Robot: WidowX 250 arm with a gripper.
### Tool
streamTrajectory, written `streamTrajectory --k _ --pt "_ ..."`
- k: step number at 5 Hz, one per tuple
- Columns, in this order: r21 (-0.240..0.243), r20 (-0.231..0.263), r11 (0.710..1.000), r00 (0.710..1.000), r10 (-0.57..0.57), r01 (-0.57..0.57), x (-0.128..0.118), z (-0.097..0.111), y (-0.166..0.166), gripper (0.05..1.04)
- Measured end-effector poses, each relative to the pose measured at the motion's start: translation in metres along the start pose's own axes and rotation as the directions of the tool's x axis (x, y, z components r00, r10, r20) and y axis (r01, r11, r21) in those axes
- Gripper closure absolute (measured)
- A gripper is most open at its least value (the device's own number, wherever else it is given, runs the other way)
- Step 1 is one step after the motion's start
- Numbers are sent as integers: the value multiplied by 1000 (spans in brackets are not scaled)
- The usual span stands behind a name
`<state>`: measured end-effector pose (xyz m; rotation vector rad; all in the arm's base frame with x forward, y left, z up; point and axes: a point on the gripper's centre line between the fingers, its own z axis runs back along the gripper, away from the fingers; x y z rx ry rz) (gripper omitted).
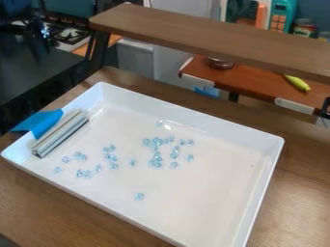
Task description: Sweep into pile
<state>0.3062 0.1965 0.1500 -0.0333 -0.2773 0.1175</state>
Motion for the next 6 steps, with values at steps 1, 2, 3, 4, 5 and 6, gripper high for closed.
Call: streamTrajectory --k 1,2,3,4,5,6 --pt "-14 -25 1000 1000 5 -5 -3 -11 0 83" --pt "-7 -22 1000 999 -25 25 -10 -32 -7 83" --pt "26 -13 997 998 -68 68 -14 -49 -14 83" --pt "69 4 994 996 -84 83 -18 -73 -16 83" --pt "94 20 992 996 -81 79 -12 -89 -16 83" --pt "105 -1 992 998 -68 68 -14 -103 -14 83"
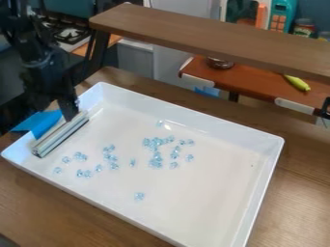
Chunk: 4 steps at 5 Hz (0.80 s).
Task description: Sweep into pile
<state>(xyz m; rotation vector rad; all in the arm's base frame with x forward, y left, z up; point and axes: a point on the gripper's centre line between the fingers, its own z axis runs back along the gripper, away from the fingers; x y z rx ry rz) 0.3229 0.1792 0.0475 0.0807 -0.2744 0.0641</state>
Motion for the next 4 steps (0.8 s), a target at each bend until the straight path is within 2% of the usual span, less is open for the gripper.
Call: streamTrajectory --k 3,4 --pt "47 -14 999 999 29 -28 1 -21 7 83" --pt "59 0 997 999 42 -42 4 -25 7 83"
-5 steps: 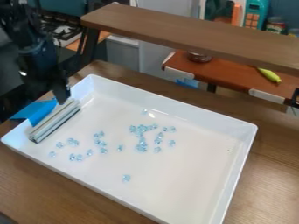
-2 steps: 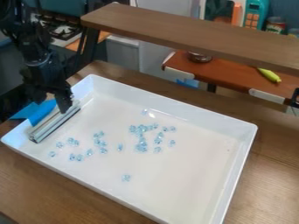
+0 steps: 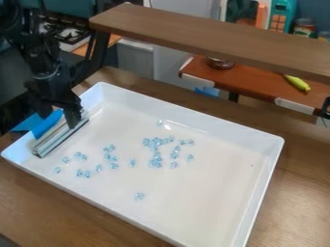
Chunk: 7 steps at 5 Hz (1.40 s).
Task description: Sweep into pile
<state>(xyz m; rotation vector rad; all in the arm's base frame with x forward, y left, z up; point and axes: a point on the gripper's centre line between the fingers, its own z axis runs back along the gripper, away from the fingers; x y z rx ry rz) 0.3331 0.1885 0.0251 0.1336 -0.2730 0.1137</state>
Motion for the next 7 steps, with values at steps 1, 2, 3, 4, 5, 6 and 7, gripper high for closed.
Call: streamTrajectory --k 1,2,3,4,5,6,7 --pt "8 -3 1000 1000 -1 1 0 -5 -1 83" --pt "17 -7 1000 1000 4 -4 -1 -11 -1 83" --pt "26 -7 1000 1000 5 -5 -2 -13 0 83" --pt "29 -6 1000 1000 5 -5 -2 -15 1 83" --pt "24 -24 1000 1000 1 -1 -6 -22 -1 83" --pt "24 -29 1000 1000 -9 10 -7 -24 -1 83" --pt "23 -44 1000 999 -15 16 -10 -28 -1 138"
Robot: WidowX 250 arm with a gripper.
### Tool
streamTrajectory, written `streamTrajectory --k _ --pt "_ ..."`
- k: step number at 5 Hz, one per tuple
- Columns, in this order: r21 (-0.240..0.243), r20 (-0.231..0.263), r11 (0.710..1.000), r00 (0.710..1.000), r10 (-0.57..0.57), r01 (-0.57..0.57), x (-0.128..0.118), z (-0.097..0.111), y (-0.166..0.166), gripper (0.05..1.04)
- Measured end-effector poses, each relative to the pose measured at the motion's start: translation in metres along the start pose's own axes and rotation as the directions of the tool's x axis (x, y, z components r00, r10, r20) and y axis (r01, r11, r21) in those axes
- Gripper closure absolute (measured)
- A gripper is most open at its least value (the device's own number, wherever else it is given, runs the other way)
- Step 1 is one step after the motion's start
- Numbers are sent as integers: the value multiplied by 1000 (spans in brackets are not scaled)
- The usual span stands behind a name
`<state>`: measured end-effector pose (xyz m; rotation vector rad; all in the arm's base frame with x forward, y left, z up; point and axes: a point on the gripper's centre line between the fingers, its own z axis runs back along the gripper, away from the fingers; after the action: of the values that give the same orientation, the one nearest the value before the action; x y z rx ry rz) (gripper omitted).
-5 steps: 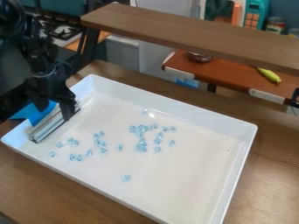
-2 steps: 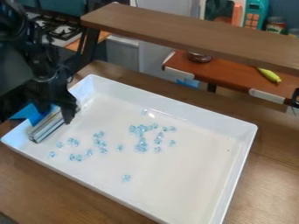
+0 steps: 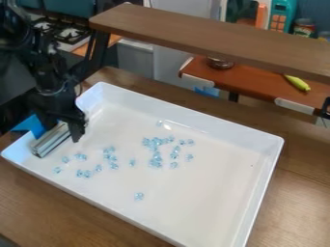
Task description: Sweep into pile
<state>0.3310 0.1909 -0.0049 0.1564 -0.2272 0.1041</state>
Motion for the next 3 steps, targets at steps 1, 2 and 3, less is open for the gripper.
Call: streamTrajectory --k 1,2,3 --pt "-3 -1 1000 1000 -15 15 0 0 1 420" --pt "-28 -28 999 999 -18 17 -10 -2 -1 702" --pt "-46 -44 999 999 -31 28 -17 1 -5 727"
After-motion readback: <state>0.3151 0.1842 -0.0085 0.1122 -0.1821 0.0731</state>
